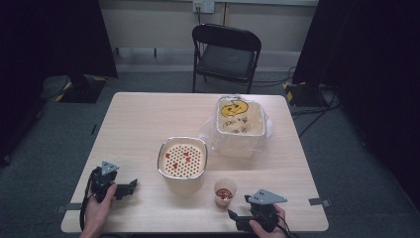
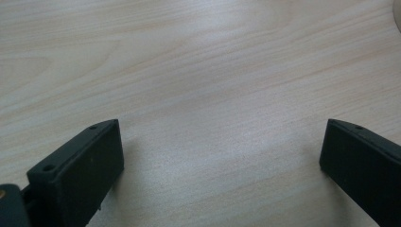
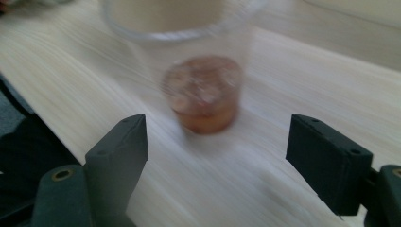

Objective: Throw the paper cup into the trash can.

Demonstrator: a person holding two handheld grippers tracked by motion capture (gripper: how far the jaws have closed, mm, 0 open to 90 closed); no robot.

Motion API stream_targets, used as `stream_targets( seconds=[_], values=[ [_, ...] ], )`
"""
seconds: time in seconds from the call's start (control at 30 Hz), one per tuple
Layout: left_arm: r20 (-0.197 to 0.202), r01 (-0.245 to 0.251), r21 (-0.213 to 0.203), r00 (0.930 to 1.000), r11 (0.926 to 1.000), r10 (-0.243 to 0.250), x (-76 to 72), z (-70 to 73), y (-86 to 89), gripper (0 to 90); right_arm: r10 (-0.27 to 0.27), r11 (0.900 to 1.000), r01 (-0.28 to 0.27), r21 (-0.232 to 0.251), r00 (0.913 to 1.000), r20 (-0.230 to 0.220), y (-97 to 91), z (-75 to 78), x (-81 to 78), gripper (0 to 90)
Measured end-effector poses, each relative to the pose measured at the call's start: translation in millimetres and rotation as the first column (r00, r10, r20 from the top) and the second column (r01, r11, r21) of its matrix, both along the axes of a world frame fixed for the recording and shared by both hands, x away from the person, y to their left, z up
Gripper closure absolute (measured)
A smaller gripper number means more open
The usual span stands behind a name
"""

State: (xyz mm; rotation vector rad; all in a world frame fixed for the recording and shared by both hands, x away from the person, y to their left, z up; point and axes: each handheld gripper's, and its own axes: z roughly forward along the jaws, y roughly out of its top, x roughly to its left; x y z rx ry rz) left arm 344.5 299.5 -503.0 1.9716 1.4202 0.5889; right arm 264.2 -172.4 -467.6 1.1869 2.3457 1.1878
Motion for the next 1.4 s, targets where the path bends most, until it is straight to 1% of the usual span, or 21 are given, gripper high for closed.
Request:
stream_targets(
  seconds=[0.03, 0.1, 0.13, 0.17, 0.23, 0.27, 0.43, 0.5, 0.53, 0.57, 0.67, 0.7, 0.77, 0.8, 0.97, 1.2, 1.3, 1.33, 1.37, 1.4],
  values=[
    [0.001, -0.001, -0.002, 1.0000, 1.0000, 0.001, 0.0, -0.1, -0.1, 0.0, 0.022, 0.9997, -0.022, 0.014, 0.9997, 0.013, 8.3, 3.2, -0.5, 20.9],
    [0.000, 0.000, 0.000, 1.0000, 1.0000, 0.000, 0.0, 0.0, 0.0, 0.0, 0.025, 0.9996, -0.025, 0.012, 0.9995, 0.018, 10.9, 3.8, 0.6, 20.9],
    [0.001, -0.001, -0.002, 1.0000, 1.0000, 0.001, 0.0, -0.1, -0.1, 0.0, 0.029, 0.9995, -0.029, 0.015, 0.9993, 0.026, 16.9, 4.8, 6.5, 24.0],
    [0.001, -0.001, -0.002, 1.0000, 1.0000, 0.001, 0.0, -0.1, -0.1, 0.0, 0.029, 0.9993, -0.030, 0.021, 0.9992, 0.029, 18.7, 5.2, 8.8, 24.8],
    [0.000, 0.000, 0.000, 1.0000, 1.0000, 0.000, 0.0, 0.0, 0.0, 0.0, 0.035, 0.9990, -0.035, 0.026, 0.9989, 0.032, 21.2, 5.8, 11.9, 24.1],
    [0.000, 0.000, 0.000, 1.0000, 1.0000, 0.000, 0.0, 0.0, 0.0, 0.0, 0.038, 0.9988, -0.039, 0.029, 0.9986, 0.037, 26.5, 5.9, 18.4, 23.6],
    [0.001, -0.003, -0.001, 1.0000, 1.0000, 0.003, 0.0, -0.1, -0.2, 0.0, 0.061, 0.9976, -0.062, 0.031, 0.9970, 0.049, 38.9, 1.6, 31.2, 23.9],
    [0.002, -0.003, -0.001, 1.0000, 1.0000, 0.003, 0.0, -0.2, -0.2, 0.0, 0.062, 0.9975, -0.063, 0.031, 0.9968, 0.050, 41.3, -0.7, 35.0, 27.6],
    [0.002, -0.003, 0.000, 1.0000, 1.0000, 0.003, 0.0, -0.1, -0.2, 0.0, 0.062, 0.9976, -0.063, 0.027, 0.9967, 0.053, 41.5, -1.6, 36.0, 28.5],
    [0.001, -0.001, -0.002, 1.0000, 1.0000, 0.001, 0.0, -0.1, -0.1, 0.0, 0.062, 0.9975, -0.064, 0.029, 0.9970, 0.046, 41.3, -2.7, 36.8, 30.0],
    [0.001, -0.001, -0.002, 1.0000, 1.0000, 0.001, 0.0, -0.1, -0.1, 0.0, 0.065, 0.9969, -0.067, 0.041, 0.9969, 0.045, 40.3, -3.3, 37.0, 32.6],
    [0.001, -0.001, -0.002, 1.0000, 1.0000, 0.001, 0.0, -0.1, -0.1, 0.0, 0.067, 0.9970, -0.068, 0.036, 0.9965, 0.050, 39.5, -3.0, 37.3, 34.1],
    [0.001, -0.002, -0.001, 1.0000, 1.0000, 0.002, 0.0, -0.1, -0.1, 0.0, 0.065, 0.9969, -0.067, 0.041, 0.9966, 0.052, 38.4, -2.6, 37.8, 36.7],
    [0.001, -0.001, -0.002, 1.0000, 1.0000, 0.001, 0.0, 0.0, -0.1, 0.0, 0.064, 0.9972, -0.066, 0.036, 0.9964, 0.056, 38.3, -2.6, 37.8, 37.2],
    [0.000, 0.000, 0.000, 1.0000, 1.0000, 0.000, 0.0, 0.0, 0.0, 0.0, 0.067, 0.9962, -0.071, 0.051, 0.9958, 0.062, 36.0, 0.4, 39.0, 38.2],
    [0.001, -0.001, -0.002, 1.0000, 1.0000, 0.001, 0.0, -0.1, -0.1, 0.0, 0.027, 0.9953, -0.038, 0.090, 0.9927, 0.118, 31.3, 13.7, 43.4, 39.0],
    [0.000, 0.000, 0.000, 1.0000, 1.0000, 0.000, 0.0, 0.0, 0.0, 0.0, 0.010, 0.9948, -0.025, 0.099, 0.9888, 0.149, 29.3, 21.2, 46.6, 39.2],
    [0.000, 0.000, 0.000, 1.0000, 1.0000, 0.000, 0.0, 0.0, 0.0, 0.0, 0.006, 0.9949, -0.021, 0.098, 0.9878, 0.156, 28.5, 24.9, 48.0, 39.4],
    [0.000, 0.000, 0.000, 1.0000, 1.0000, 0.000, 0.0, 0.0, 0.0, 0.0, 0.006, 0.9949, -0.021, 0.098, 0.9878, 0.156, 28.5, 24.9, 48.0, 39.4],
    [0.000, 0.000, 0.000, 1.0000, 1.0000, 0.000, 0.0, 0.0, 0.0, 0.0, -0.004, 0.9947, -0.013, 0.102, 0.9857, 0.169, 27.5, 28.1, 49.1, 39.5]
  ],
)
